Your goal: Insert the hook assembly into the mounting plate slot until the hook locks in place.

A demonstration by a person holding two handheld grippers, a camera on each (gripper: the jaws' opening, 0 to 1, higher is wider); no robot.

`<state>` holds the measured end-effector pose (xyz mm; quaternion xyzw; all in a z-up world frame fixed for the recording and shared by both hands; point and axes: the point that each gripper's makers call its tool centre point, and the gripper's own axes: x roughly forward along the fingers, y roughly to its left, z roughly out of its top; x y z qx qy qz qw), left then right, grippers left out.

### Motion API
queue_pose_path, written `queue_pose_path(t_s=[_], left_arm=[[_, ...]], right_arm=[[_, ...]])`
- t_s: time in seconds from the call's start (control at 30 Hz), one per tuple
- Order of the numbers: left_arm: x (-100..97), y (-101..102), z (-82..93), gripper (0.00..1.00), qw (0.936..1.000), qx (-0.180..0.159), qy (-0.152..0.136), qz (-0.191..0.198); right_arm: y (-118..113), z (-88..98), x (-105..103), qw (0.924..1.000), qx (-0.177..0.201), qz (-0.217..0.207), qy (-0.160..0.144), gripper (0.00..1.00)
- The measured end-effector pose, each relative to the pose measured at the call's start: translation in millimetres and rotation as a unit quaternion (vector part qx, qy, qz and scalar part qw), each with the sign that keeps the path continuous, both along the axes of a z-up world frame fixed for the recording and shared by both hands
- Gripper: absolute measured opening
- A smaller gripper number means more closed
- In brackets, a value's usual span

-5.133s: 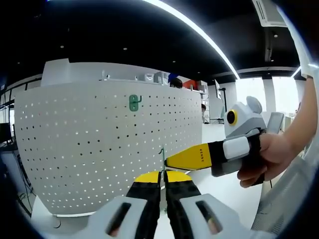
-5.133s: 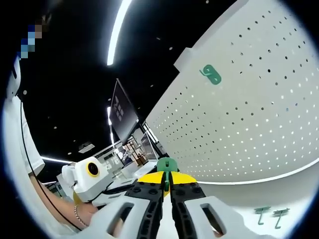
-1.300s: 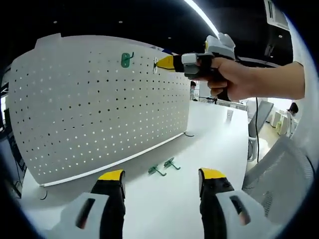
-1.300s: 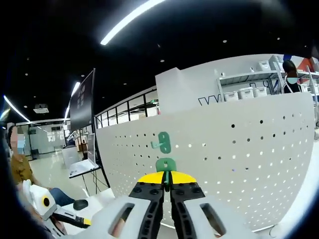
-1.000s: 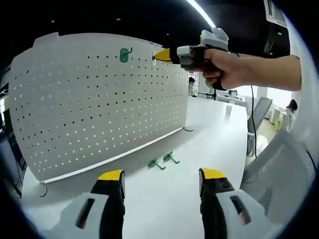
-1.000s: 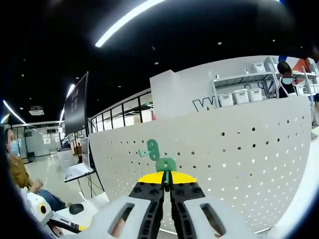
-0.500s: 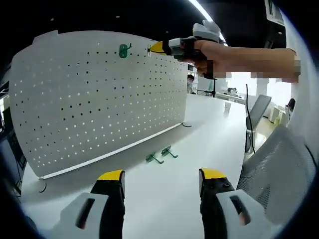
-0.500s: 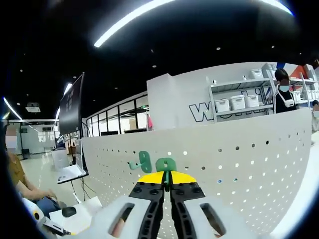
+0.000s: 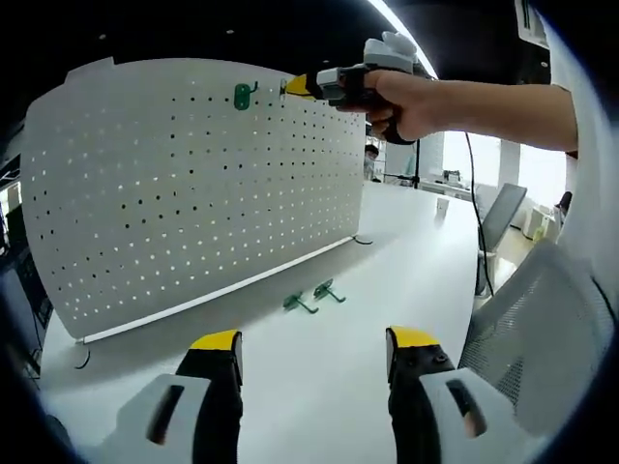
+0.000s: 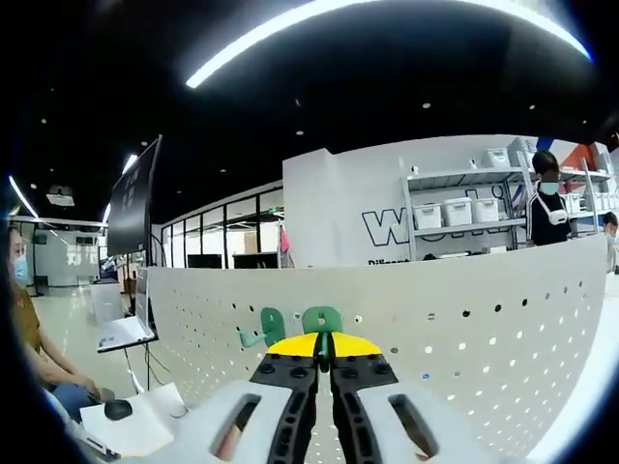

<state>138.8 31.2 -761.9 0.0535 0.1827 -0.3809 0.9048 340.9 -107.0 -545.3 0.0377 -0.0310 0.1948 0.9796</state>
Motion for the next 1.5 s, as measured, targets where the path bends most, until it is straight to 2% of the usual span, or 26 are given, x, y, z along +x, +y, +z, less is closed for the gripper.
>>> queue_pose_path(t_s=[0.67, 1.0, 1.5], left_arm=[[2.0, 5.3, -5.4, 0.61, 1.0, -0.002, 0.003, 0.004], [3.1, 7.0, -7.3, 0.6, 0.9999, -0.003, 0.007, 0.008], [2.4, 7.8, -6.9, 0.59, 0.9998, -0.004, 0.011, 0.013]], right_arm=[[6.1, 0.2, 14.2, 0.9999, -0.01, -0.007, -0.007, 0.01], [7.5, -4.5, 18.3, 0.9999, -0.01, -0.009, 0.0, 0.01], [7.9, -7.8, 20.4, 0.9986, -0.009, -0.052, 0.0, 0.01]])
